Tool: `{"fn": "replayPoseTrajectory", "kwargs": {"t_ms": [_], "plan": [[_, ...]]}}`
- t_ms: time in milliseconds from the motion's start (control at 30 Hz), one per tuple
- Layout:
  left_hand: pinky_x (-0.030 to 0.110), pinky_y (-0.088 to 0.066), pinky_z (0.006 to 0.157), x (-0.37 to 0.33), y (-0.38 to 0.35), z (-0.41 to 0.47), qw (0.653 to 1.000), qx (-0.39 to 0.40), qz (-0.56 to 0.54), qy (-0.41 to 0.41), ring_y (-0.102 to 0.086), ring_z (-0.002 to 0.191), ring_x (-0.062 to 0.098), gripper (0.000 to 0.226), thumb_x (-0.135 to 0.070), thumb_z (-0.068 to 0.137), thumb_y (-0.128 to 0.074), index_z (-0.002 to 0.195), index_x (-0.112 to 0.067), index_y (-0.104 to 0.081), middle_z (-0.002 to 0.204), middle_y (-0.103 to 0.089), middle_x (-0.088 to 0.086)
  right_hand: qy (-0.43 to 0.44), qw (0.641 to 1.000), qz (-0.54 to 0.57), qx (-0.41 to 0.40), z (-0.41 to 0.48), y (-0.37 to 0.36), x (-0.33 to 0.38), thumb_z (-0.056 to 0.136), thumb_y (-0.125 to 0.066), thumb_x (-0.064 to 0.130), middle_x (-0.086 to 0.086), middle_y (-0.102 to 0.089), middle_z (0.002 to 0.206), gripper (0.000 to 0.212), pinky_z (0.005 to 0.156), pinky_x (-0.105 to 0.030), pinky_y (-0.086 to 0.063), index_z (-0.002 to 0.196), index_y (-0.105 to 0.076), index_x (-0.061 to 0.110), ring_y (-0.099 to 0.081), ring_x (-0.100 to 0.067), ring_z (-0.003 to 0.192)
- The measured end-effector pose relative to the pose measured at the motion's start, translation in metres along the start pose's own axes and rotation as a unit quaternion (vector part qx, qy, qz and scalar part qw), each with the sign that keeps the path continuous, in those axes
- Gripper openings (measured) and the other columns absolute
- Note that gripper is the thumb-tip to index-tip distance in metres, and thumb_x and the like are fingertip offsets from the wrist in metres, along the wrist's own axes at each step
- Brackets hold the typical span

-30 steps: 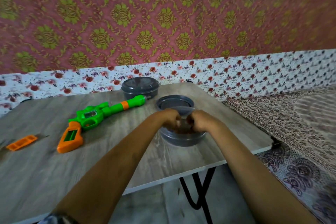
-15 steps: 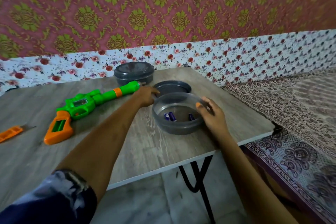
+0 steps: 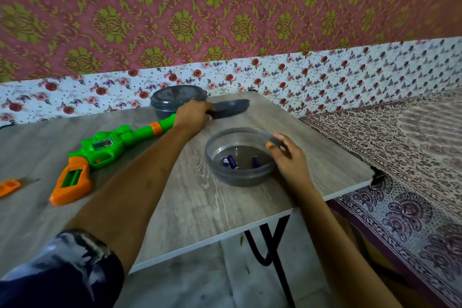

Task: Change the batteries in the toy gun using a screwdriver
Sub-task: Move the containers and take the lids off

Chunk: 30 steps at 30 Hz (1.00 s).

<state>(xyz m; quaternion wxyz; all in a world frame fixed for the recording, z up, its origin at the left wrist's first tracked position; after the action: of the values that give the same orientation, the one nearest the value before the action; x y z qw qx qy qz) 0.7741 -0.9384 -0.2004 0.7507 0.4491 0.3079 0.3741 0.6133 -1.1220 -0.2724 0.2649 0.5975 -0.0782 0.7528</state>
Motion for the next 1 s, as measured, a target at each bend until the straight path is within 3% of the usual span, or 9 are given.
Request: {"fn": "replayPoseTrajectory", "kwargs": {"t_ms": [133, 233, 300, 400, 467, 567, 667, 833, 1000], "plan": [[0.039, -0.049, 0.075, -0.011, 0.026, -0.012, 0.989, -0.085, -0.118, -0.024, -0.061, 0.094, 0.036, 0.026, -0.016, 0.092, -0.054, 0.115, -0.005, -0.059, 0.104, -0.066, 0.02, -0.016, 1.0, -0.015, -0.009, -0.003, 0.0, 0.005, 0.091, -0.055, 0.022, -0.007, -0.053, 0.135, 0.043, 0.099, -0.029, -0.04, 0.133, -0.048, 0.013, -0.051, -0.02, 0.121], [0.039, -0.05, 0.08, -0.02, 0.042, -0.032, 0.956, -0.14, -0.257, -0.002, -0.06, 0.092, 0.032, 0.017, -0.012, 0.094, -0.052, 0.107, -0.003, -0.055, 0.099, -0.064, 0.017, -0.024, 0.999, -0.023, -0.012, -0.005, 0.0, 0.007, 0.092, -0.054, 0.024, -0.008, -0.05, 0.138, 0.044, 0.101, -0.028, -0.037, 0.134, -0.048, 0.013, -0.048, -0.021, 0.125], [0.038, -0.048, 0.082, -0.023, 0.051, -0.048, 0.893, -0.145, -0.424, 0.051, -0.056, 0.087, 0.023, 0.006, -0.011, 0.096, -0.048, 0.094, -0.012, -0.054, 0.09, -0.061, 0.007, -0.041, 0.999, -0.014, -0.004, -0.006, 0.0, 0.007, 0.091, -0.054, 0.03, -0.007, -0.049, 0.14, 0.046, 0.105, -0.03, -0.034, 0.135, -0.047, 0.016, -0.046, -0.021, 0.127], [0.034, -0.051, 0.078, -0.02, 0.058, -0.068, 0.728, -0.115, -0.653, 0.173, -0.057, 0.081, 0.018, 0.018, -0.013, 0.099, -0.042, 0.084, -0.017, -0.052, 0.083, -0.059, 0.002, -0.092, 0.995, 0.009, 0.028, -0.007, -0.002, 0.008, 0.088, -0.05, 0.05, -0.004, -0.044, 0.143, 0.057, 0.111, -0.04, -0.032, 0.138, -0.042, 0.024, -0.041, -0.023, 0.131], [0.028, -0.053, 0.068, -0.014, 0.053, -0.079, 0.634, -0.101, -0.718, 0.269, -0.059, 0.075, 0.017, 0.02, -0.012, 0.1, -0.041, 0.084, -0.014, -0.054, 0.08, -0.061, 0.003, -0.101, 0.994, 0.002, 0.033, -0.008, -0.001, 0.01, 0.086, -0.045, 0.058, -0.004, -0.043, 0.144, 0.059, 0.111, -0.043, -0.032, 0.137, -0.044, 0.027, -0.04, -0.025, 0.132], [0.021, -0.053, 0.048, -0.005, 0.035, -0.093, 0.564, -0.071, -0.748, 0.342, -0.057, 0.069, 0.014, 0.021, -0.009, 0.098, -0.042, 0.083, -0.012, -0.056, 0.059, -0.067, -0.001, -0.091, 0.995, 0.007, 0.038, -0.011, -0.001, 0.012, 0.087, -0.04, 0.06, -0.003, -0.042, 0.145, 0.059, 0.108, -0.041, -0.031, 0.137, -0.043, 0.027, -0.039, -0.024, 0.133], [0.018, -0.052, 0.042, -0.004, 0.022, -0.1, 0.578, -0.052, -0.737, 0.347, -0.058, 0.069, 0.013, 0.016, -0.007, 0.095, -0.048, 0.086, -0.015, -0.057, 0.059, -0.068, -0.002, -0.079, 0.996, 0.011, 0.039, -0.013, 0.0, 0.013, 0.088, -0.039, 0.059, -0.003, -0.04, 0.146, 0.06, 0.11, -0.04, -0.029, 0.138, -0.042, 0.025, -0.037, -0.023, 0.134], [0.022, -0.053, 0.061, -0.014, 0.009, -0.096, 0.719, -0.001, -0.626, 0.302, -0.057, 0.075, 0.013, 0.011, -0.009, 0.087, -0.065, 0.077, -0.014, -0.061, 0.079, -0.06, 0.004, -0.092, 0.995, 0.023, 0.032, -0.013, 0.0, 0.013, 0.087, -0.036, 0.063, -0.006, -0.041, 0.146, 0.065, 0.109, -0.041, -0.028, 0.137, -0.043, 0.022, -0.037, -0.024, 0.135], [0.027, -0.05, 0.06, -0.029, 0.005, -0.085, 0.832, 0.034, -0.479, 0.276, -0.05, 0.055, 0.016, 0.018, -0.02, 0.079, -0.074, 0.075, -0.006, -0.064, 0.052, -0.051, 0.001, -0.095, 0.993, 0.053, 0.036, -0.011, 0.0, 0.011, 0.087, -0.034, 0.065, -0.004, -0.038, 0.148, 0.069, 0.109, -0.036, -0.028, 0.139, -0.04, 0.021, -0.035, -0.022, 0.136]]}}
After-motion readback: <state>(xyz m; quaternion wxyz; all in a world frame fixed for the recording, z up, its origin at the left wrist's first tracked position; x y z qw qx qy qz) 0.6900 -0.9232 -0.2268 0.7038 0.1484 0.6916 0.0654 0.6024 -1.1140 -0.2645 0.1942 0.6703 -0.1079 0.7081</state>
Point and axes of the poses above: each hand's wrist, its own z-axis towards the middle knuckle, its own y-axis out of the back of the hand, x = y × z, the point moved 1 cm from there along z, towards the middle knuckle
